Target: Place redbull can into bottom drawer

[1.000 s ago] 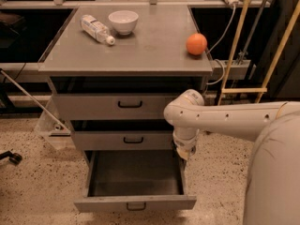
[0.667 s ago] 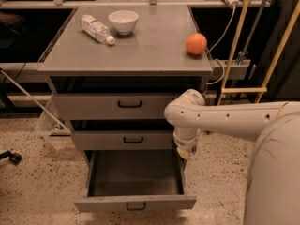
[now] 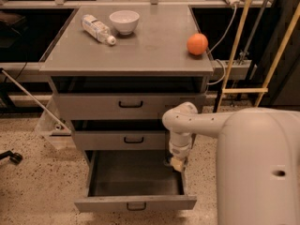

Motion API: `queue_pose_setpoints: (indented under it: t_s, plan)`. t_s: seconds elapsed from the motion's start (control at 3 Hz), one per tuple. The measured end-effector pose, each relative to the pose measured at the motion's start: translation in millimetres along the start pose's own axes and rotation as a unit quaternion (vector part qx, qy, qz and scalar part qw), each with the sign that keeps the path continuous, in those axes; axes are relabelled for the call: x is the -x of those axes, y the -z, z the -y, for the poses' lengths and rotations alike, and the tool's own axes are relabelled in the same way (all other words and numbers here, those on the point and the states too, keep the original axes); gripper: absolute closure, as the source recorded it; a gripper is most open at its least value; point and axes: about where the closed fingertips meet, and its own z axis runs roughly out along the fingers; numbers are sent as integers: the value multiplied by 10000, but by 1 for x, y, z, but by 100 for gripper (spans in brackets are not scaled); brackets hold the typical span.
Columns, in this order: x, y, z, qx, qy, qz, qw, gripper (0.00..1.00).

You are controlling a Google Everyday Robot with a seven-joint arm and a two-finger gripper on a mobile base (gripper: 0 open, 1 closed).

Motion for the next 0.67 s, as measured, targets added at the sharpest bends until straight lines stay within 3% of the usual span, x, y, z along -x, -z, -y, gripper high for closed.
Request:
queue_pose_setpoints:
  t_s: [0.33,0.67]
  plan:
    - [22,-62,-4,847,184,634,9942,100]
    - [24,-87,-6,1027,457,715,9911,100]
